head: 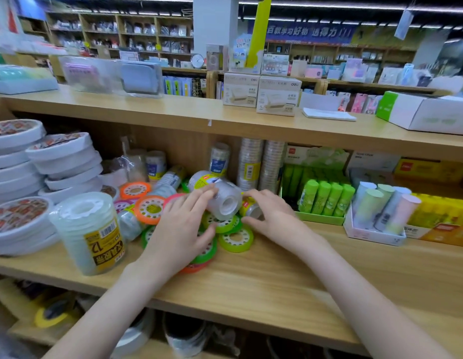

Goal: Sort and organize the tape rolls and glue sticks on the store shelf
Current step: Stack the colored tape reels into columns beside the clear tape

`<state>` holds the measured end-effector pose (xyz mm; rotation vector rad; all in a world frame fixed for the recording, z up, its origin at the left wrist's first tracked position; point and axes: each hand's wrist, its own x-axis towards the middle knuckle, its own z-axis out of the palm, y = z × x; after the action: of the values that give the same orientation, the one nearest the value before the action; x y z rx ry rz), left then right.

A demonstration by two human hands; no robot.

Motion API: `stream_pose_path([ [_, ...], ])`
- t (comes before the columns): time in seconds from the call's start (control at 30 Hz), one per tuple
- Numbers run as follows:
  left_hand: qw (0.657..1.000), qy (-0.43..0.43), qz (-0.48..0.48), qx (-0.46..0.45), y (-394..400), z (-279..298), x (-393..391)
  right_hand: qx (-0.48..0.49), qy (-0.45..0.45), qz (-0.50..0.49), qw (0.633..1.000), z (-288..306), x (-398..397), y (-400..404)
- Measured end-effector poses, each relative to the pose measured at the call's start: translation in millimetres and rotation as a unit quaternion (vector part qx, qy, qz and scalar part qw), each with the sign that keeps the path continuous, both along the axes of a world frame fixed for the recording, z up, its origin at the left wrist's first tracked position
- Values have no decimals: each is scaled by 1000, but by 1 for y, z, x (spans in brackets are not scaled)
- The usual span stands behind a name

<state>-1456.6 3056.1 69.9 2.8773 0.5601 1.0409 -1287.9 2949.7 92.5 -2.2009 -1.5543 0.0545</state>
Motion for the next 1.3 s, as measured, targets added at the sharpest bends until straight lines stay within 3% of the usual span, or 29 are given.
stream_pose_path([
  [0.27, 999, -35, 28, -10, 4, -4, -1, 103, 24, -35, 994, -7, 2, -20],
  [0.43, 998, -48, 34, -10, 4, -6, -1, 45, 89, -55, 993, -4, 0, -23],
  [0.57, 997, -72, 42, -1, 3, -6, -1, 50, 45, -102, 992, 2, -3, -19],
  [0.7, 995, -85, 45, 3, 6, -6, -1, 155, 41, -94, 983, 15, -4, -14],
  [0.8, 995, -76, 58, -2, 5, -5, 0, 227, -15, -26, 973, 22, -7, -3],
  [0.93, 997, -36, 66, -13, 5, -2, -1, 209, -143, 29, 967, 26, -6, 22],
  [1.17, 997, -9, 79, -20, 14, 6, 1, 202, -354, 26, 913, 31, 12, 54],
  [1.3, 995, -12, 94, -24, 16, 4, -1, 205, -371, -25, 905, 15, 20, 58],
])
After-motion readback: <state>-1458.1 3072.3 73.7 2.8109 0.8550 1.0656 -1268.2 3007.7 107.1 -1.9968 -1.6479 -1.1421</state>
